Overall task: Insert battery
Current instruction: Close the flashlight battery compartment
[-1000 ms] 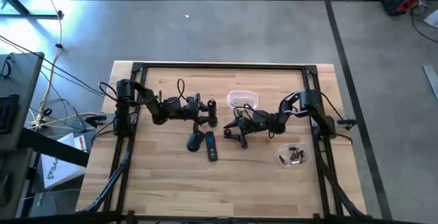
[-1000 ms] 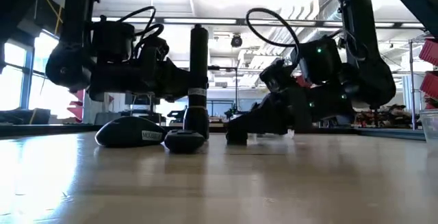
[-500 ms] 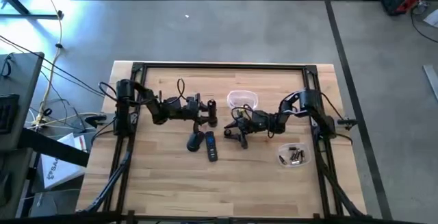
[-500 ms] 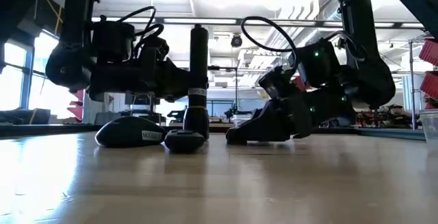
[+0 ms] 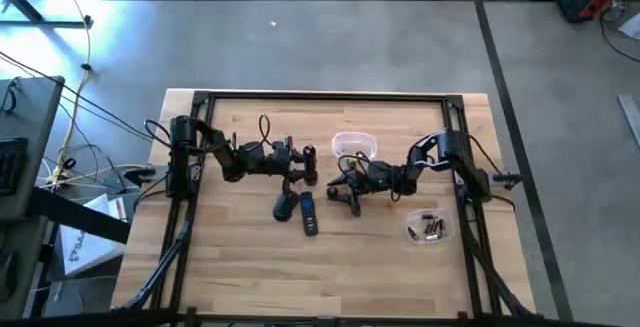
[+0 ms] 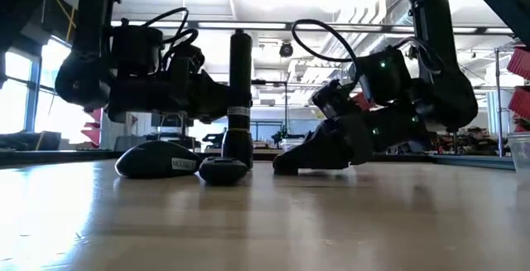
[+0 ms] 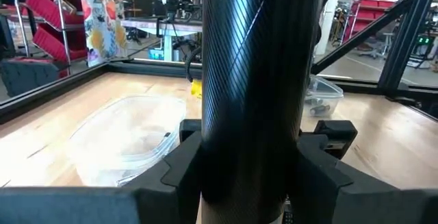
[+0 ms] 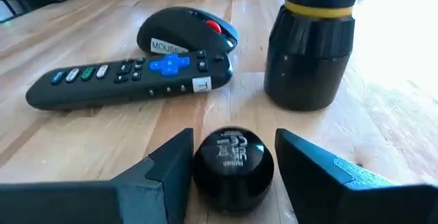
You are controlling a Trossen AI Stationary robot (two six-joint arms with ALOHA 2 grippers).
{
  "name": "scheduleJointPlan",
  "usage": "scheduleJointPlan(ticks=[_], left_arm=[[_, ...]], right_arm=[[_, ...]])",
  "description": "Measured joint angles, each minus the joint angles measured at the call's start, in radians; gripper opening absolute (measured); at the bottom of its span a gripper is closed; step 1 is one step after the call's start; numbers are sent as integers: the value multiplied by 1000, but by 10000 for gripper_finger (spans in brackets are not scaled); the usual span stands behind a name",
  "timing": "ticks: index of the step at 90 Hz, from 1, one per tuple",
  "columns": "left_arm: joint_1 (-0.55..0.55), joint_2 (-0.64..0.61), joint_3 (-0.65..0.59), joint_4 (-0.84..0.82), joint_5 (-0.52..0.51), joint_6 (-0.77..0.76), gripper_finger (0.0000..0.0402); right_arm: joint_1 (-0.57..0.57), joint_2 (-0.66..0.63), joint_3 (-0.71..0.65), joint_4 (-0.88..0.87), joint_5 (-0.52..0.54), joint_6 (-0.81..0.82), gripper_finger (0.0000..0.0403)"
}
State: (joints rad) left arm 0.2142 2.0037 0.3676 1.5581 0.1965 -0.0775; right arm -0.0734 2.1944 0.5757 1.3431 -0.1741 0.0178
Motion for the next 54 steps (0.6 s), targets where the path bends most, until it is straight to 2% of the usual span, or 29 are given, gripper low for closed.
scheduleJointPlan(ticks=[15,25,54], left_arm=[[0,0,0,0,-1,0,143],[0,0,0,0,-1,0,143],[1,0,0,0,-1,1,143]], right_arm=[[0,-1,12,-6,0,3,130],[0,-2,14,-16,-1,2,124],[1,-1,12,-60,0,-33,171]])
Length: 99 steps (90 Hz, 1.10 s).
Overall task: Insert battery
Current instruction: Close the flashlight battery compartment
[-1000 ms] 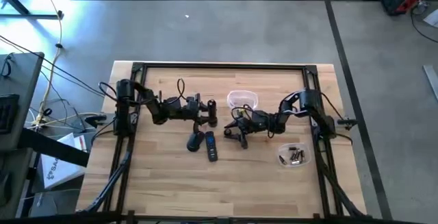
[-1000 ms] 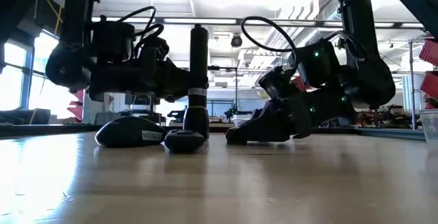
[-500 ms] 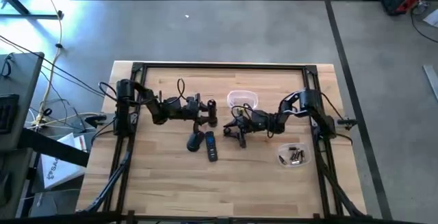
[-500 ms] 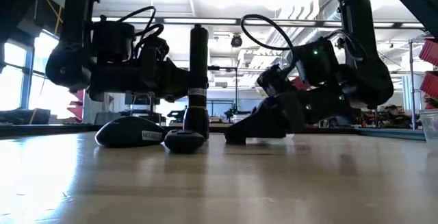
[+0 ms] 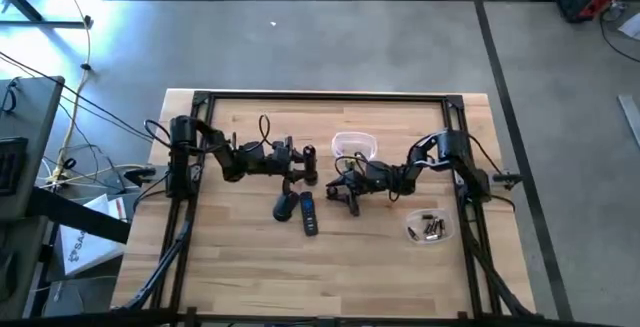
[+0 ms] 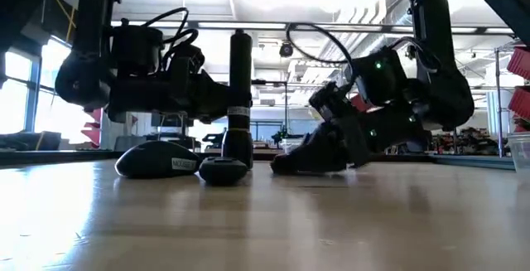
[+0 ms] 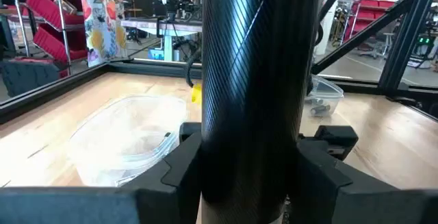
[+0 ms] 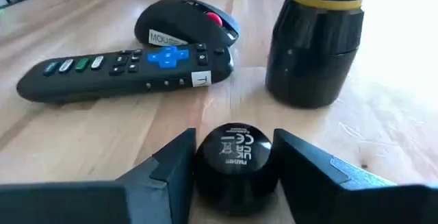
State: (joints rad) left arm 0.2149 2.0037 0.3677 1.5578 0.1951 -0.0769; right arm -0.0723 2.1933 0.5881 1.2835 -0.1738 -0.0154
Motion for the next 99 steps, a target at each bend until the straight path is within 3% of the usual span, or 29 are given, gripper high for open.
scheduleJointPlan(ticks=[18,48,81,99], left_arm=[[0,0,0,0,-5,0,143],[0,0,0,0,-5,1,143],[0,0,0,0,-5,2,143],[0,-1,-13,2,-4,12,143]], right_arm=[[0,0,0,5,0,7,179],[0,0,0,14,7,20,141],[0,0,12,26,4,106,135],[1,-102,12,28,-71,199,134]])
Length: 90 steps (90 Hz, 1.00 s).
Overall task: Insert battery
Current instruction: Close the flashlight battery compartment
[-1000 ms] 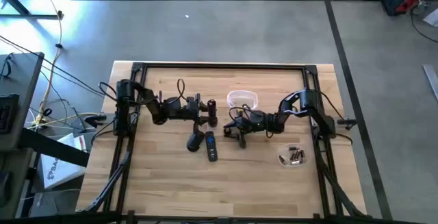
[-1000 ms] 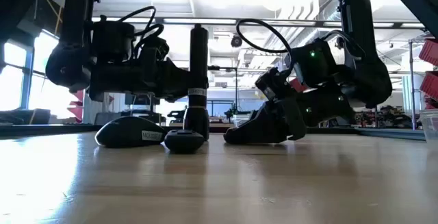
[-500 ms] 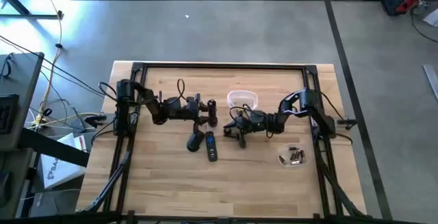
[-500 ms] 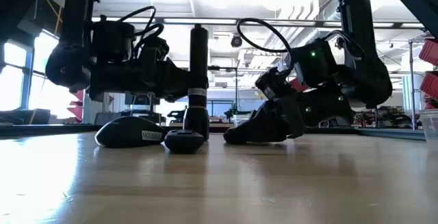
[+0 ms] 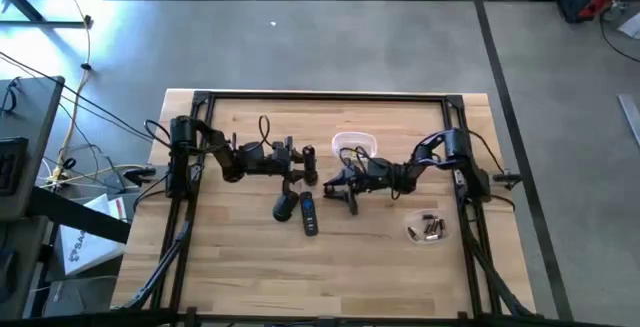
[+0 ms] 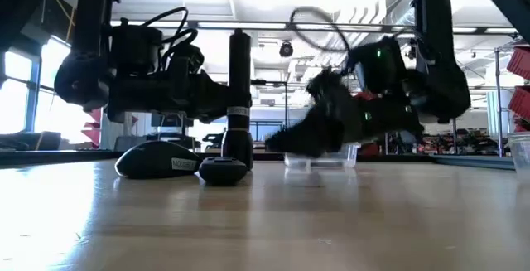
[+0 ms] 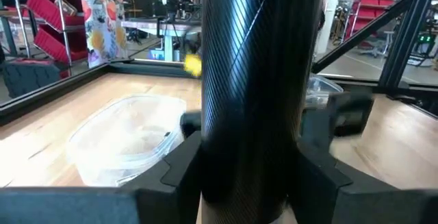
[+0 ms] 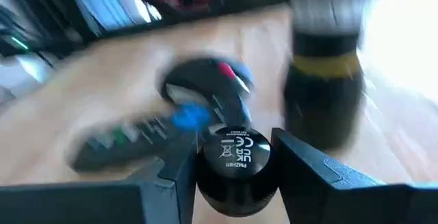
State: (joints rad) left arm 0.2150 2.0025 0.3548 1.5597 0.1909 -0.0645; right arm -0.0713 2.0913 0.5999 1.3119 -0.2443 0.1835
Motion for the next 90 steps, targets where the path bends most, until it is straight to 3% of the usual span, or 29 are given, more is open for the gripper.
scheduleJointPlan(ticks=[16,34,48,64,90], left_arm=[[-1,-1,-10,1,1,-1,143],[-45,-1,-2,0,-4,-6,143],[-93,-1,-1,0,-4,-36,143],[-151,-1,-1,0,-55,-36,143],[-169,-1,-1,-1,-95,-28,143]], right_arm=[[15,-215,6,-155,-2,17,134],[37,-418,162,-581,53,-78,133],[41,-450,365,-863,26,-163,133],[38,-452,532,-1071,23,-269,133],[-15,-426,533,-1095,21,-294,133]])
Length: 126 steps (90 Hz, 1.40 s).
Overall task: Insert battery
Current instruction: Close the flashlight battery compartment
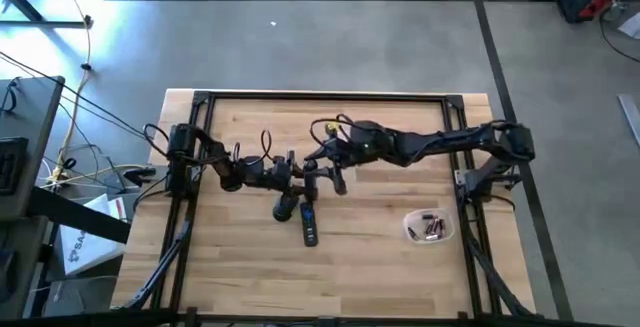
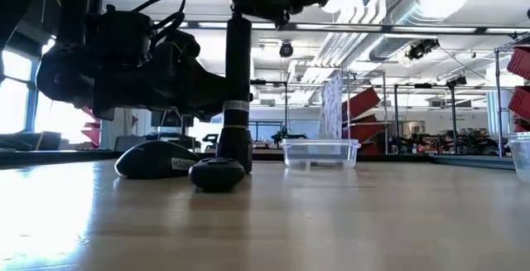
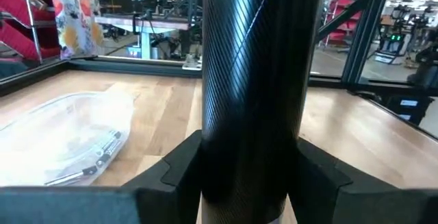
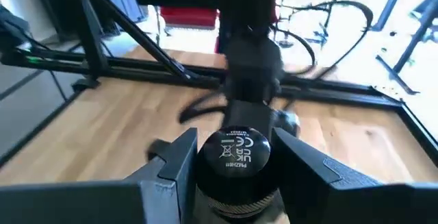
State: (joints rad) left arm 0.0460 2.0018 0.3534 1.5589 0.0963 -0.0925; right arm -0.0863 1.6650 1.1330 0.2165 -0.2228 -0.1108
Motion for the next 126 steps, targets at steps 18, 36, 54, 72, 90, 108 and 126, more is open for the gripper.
scheduleJointPlan(ticks=[18,36,54,72,90,108,126], left_arm=[[0,0,-1,0,-11,11,143],[0,0,1,0,-18,8,143],[0,0,2,-1,-12,18,143],[1,1,3,1,0,34,143],[4,3,22,4,44,44,143],[13,6,87,-27,79,72,143],[14,6,107,-31,47,86,145]], right_arm=[[-13,51,-1,62,-84,42,133],[-13,49,-1,36,-73,50,133],[-20,47,3,-12,-84,41,133],[-35,48,3,-17,-139,-3,133],[-50,48,1,-31,-222,-47,133],[-66,48,0,-59,-272,-52,133],[-86,48,-1,-91,-308,-42,133]])
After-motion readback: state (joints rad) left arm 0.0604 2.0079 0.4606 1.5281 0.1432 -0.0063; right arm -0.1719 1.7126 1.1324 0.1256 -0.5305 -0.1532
